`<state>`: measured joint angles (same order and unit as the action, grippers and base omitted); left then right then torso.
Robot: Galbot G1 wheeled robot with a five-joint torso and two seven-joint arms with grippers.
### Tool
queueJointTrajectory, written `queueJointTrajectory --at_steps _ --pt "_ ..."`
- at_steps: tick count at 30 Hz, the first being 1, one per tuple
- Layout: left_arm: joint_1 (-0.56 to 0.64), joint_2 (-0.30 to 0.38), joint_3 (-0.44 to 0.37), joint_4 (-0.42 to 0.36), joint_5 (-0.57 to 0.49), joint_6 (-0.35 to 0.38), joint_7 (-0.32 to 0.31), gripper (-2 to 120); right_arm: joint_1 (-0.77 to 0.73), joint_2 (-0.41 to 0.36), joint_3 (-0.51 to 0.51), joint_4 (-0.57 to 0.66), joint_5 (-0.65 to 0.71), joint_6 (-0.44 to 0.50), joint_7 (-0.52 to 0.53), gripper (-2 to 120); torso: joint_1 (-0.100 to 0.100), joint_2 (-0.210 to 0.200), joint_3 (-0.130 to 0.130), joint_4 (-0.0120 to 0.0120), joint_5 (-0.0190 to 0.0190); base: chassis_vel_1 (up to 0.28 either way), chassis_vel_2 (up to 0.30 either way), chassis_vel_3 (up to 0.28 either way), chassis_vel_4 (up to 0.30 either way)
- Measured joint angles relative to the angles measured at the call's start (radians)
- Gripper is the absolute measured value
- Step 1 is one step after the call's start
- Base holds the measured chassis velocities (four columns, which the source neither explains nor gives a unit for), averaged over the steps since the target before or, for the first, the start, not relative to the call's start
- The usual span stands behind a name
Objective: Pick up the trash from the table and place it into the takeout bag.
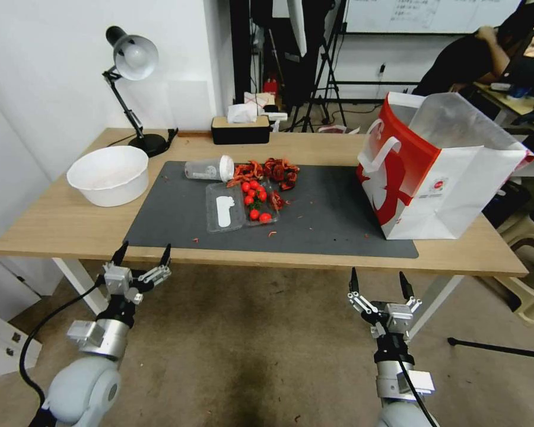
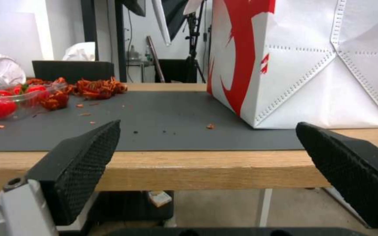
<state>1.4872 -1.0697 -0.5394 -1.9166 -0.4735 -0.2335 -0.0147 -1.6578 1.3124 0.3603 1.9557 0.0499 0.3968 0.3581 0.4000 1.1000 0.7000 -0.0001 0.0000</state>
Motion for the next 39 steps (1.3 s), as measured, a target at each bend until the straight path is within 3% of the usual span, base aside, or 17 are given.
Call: queueJointTrajectory --at_steps 12,18,25,29,31,32,35,39 --pt "-0.126 0.060 0.090 0.033 -0.073 0.065 -0.009 100 0.022 -0.001 -0.014 -0.012 -0.001 -0.012 -0.002 100 0.000 0.000 0.000 0.0003 0.0000 0.000 0.000 0.000 0.000" --pt "-0.216 0.134 0.141 0.100 -0.112 0.076 0.005 100 0.025 0.001 -0.014 -0.016 -0.003 -0.014 -0.003 100 0.000 0.000 0.000 0.0002 -0.0003 0.000 0.000 0.000 0.000" --pt "-0.374 0.260 0.203 0.200 -0.176 0.076 0.066 100 0.026 0.009 -0.010 -0.019 -0.007 -0.018 -0.002 100 0.000 0.000 0.000 0.0001 -0.0001 0.000 0.000 0.000 0.000" --pt "-0.438 0.297 0.235 0.239 -0.203 0.073 0.094 100 0.025 0.012 -0.009 -0.019 -0.008 -0.019 -0.002 100 0.000 0.000 0.000 0.0002 -0.0003 0.000 0.000 0.000 0.000" --pt "-0.553 0.342 0.312 0.309 -0.232 0.053 0.140 100 0.026 0.018 -0.006 -0.021 -0.011 -0.021 -0.001 100 0.000 0.000 0.000 0.0000 0.0001 0.000 0.000 0.000 0.000" --pt "-0.553 0.342 0.312 0.309 -0.232 0.053 0.140 100 0.026 0.018 -0.006 -0.021 -0.011 -0.021 -0.001 100 0.000 0.000 0.000 0.0000 0.0001 0.000 0.000 0.000 0.000" --pt "-0.687 0.368 0.440 0.406 -0.256 0.026 0.181 100 0.028 0.021 -0.004 -0.022 -0.013 -0.025 0.001 100 0.000 0.000 0.000 0.0001 -0.0001 0.000 0.000 0.000 0.000" --pt "-0.751 0.372 0.502 0.458 -0.262 0.013 0.208 100 0.029 0.021 -0.001 -0.023 -0.013 -0.026 0.002 100 0.000 0.000 0.000 0.0003 -0.0003 0.000 0.000 0.000 0.000"
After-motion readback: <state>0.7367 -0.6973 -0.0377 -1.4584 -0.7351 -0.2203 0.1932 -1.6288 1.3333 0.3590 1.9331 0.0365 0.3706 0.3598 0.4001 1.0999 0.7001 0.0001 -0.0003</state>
